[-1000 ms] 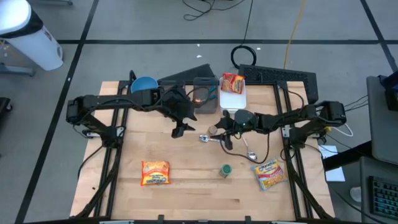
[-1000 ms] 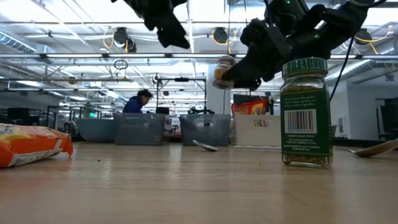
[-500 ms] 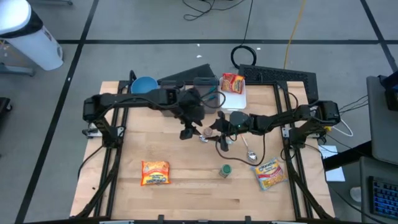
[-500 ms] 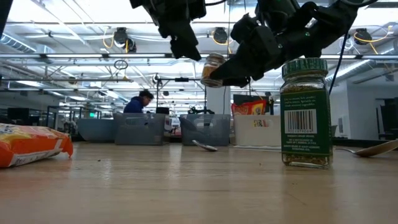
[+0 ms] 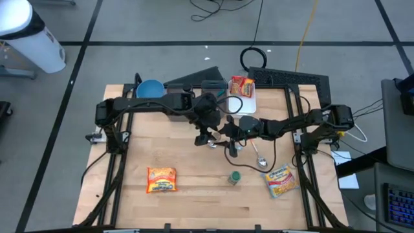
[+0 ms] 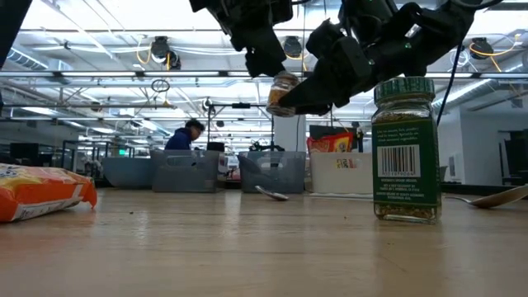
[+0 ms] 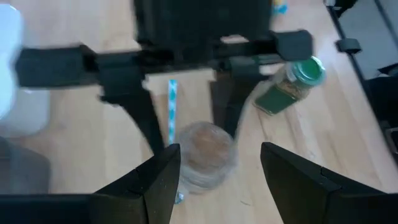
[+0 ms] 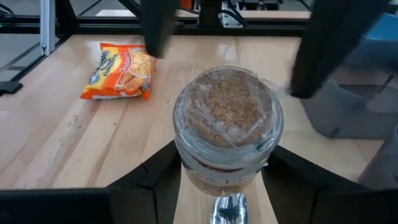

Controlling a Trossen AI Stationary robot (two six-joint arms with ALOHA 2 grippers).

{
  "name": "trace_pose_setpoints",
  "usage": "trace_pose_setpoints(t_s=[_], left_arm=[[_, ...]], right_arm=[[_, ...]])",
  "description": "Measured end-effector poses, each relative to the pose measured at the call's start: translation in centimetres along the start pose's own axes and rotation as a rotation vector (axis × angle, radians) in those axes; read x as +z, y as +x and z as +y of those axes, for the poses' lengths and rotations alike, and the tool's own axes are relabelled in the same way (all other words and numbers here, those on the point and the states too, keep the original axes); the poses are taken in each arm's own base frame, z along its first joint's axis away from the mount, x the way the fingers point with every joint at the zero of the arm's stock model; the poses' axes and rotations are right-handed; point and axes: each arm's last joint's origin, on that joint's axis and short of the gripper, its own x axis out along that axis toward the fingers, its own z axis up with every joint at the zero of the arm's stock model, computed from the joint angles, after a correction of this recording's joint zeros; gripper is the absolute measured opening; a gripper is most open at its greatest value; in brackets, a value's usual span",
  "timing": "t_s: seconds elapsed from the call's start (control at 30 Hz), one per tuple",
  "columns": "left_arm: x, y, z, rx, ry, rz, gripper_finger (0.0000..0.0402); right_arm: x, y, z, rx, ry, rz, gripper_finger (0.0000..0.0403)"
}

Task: Pick & Place Food Item
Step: Put the brown spice bottle into the left black bin

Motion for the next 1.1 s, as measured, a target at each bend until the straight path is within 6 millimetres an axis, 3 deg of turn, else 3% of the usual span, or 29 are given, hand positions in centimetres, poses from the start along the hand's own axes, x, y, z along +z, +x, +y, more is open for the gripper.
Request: trace_pose_setpoints(t_s=[0.67,1.1], left_arm=[[0.0,1.1,0.0,0.029,0.008,0.015,0.0234],[-0.3,0.6,0.0,0.089,-0.065,0.054,0.0234]], right_arm=[[0.1,0.0,0.0,0.002,0.005,-0.011,0.0181],[0.0,0.0,0.0,0.003,0.007,-0.001,0.0180]])
